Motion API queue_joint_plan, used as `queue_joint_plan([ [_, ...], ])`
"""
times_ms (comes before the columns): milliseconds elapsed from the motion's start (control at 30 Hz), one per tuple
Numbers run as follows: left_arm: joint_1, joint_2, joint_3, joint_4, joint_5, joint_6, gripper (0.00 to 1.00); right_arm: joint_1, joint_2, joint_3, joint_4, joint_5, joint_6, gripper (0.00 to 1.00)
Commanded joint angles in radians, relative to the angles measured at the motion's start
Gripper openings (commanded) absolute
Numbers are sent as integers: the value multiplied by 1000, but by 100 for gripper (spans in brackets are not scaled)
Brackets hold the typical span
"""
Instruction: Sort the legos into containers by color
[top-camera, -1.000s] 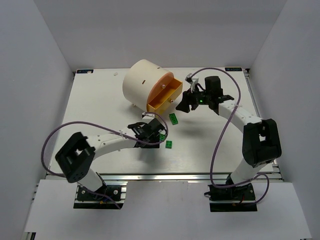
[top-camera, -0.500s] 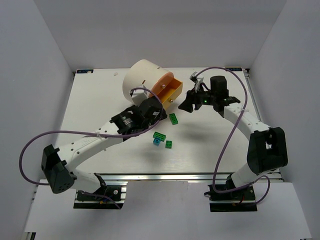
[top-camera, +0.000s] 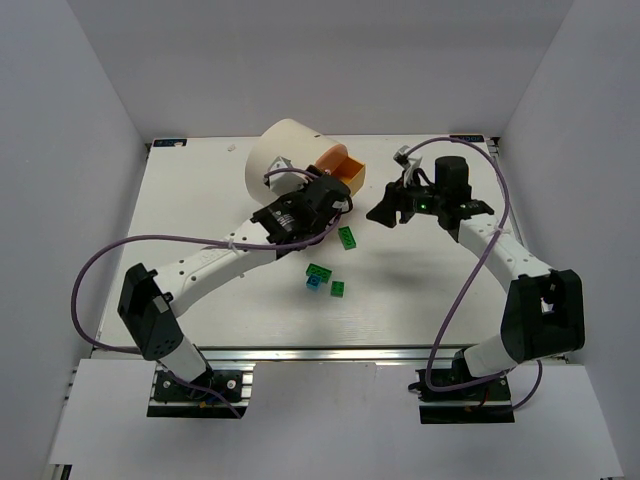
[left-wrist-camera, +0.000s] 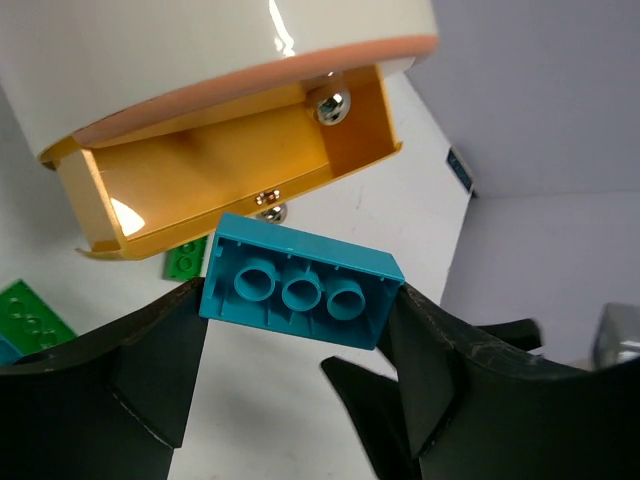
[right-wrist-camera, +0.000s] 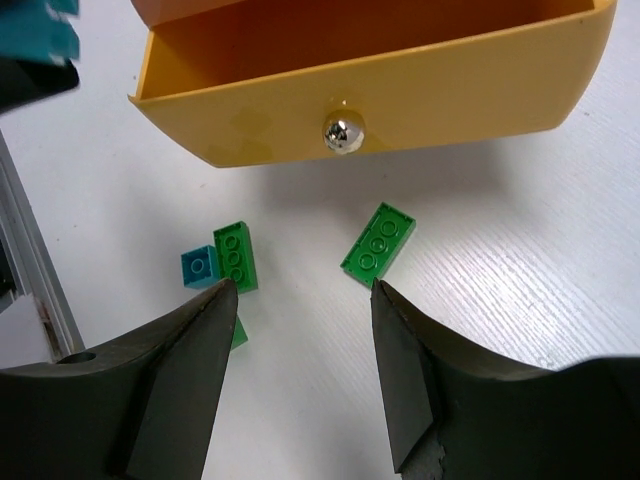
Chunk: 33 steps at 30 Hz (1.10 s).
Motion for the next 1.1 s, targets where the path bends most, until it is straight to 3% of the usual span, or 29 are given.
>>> queue_joint_plan([
  [0,10,-11,49,-8,-86,-121,45,-16,-35,-21,22,-33,17,62],
  [600,77,132,140,-83,-74,-202,47,-50,-53,-30,34,-56,34,62],
  [933,86,135,132,-80,-51,-210,73,-56,-55,-38,34,-64,41,62],
  [1067,86,131,124,-74,-43,-211,76,-54,-55,-38,34,-65,41,62],
])
